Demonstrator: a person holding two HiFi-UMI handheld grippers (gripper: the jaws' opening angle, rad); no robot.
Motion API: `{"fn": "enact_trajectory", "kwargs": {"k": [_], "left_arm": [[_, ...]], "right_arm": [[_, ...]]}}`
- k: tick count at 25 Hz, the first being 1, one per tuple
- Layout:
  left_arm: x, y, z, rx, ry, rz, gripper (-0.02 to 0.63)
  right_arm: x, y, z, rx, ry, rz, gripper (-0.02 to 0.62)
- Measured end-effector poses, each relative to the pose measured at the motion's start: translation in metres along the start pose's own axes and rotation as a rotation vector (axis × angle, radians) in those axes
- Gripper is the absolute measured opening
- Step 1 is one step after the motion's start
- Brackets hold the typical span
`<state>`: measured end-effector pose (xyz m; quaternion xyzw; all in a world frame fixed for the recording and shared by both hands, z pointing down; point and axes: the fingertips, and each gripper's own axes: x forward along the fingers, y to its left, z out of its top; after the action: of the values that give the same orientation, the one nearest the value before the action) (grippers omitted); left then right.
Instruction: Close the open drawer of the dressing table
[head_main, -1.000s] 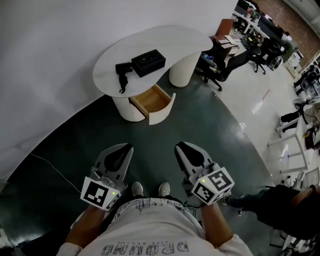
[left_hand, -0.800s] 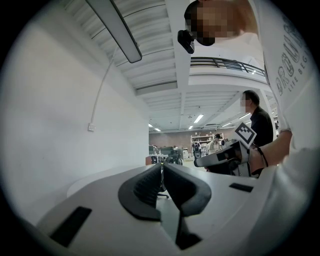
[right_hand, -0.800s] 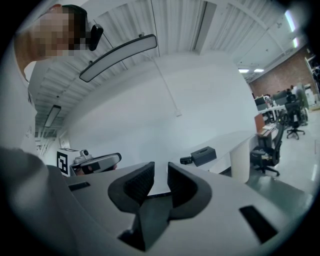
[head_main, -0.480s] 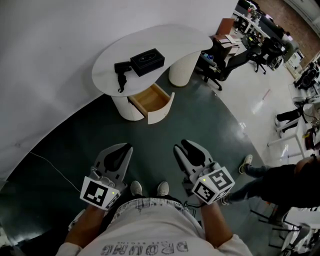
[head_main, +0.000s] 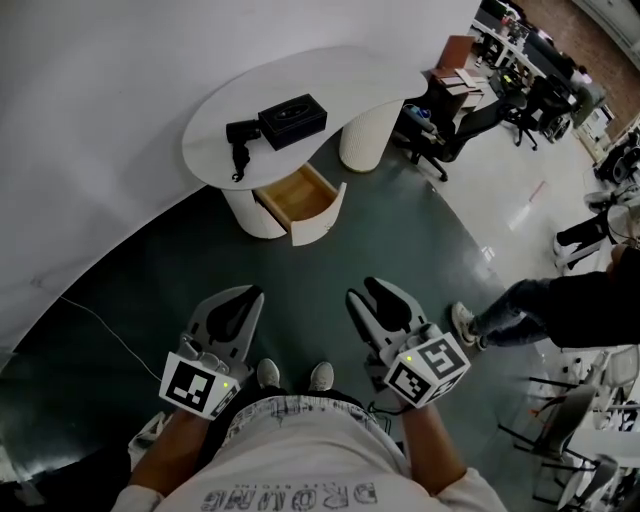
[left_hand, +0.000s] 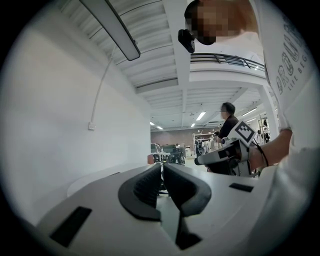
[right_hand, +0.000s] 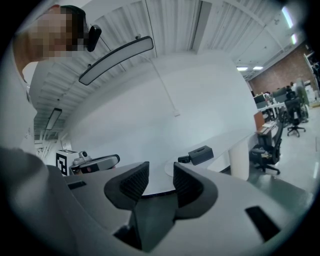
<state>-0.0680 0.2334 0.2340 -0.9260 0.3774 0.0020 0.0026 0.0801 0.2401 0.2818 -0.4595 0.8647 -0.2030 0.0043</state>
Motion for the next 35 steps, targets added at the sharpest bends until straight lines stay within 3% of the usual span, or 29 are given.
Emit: {"fn": "enact_trajectory", "kwargs": {"k": [16, 26, 35], "left_arm": [[0.017, -0.034, -0.015, 0.013, 0.033, 0.101, 0.032], [0.043, -0.019, -0.012, 0.032, 0.013, 0.101, 0.032], [0.071, 0.034, -0.028, 0.01, 0.017, 0.08, 0.032]], "right_arm": [[-0.016, -0.038, -0.007, 0.018, 0.039, 0.096, 0.156], [-0.001, -0.061, 0.002, 0.021, 0.024, 0.091, 0.153], [0.051, -0.08, 0.004, 0.034, 0.037, 0.061, 0.149]]}}
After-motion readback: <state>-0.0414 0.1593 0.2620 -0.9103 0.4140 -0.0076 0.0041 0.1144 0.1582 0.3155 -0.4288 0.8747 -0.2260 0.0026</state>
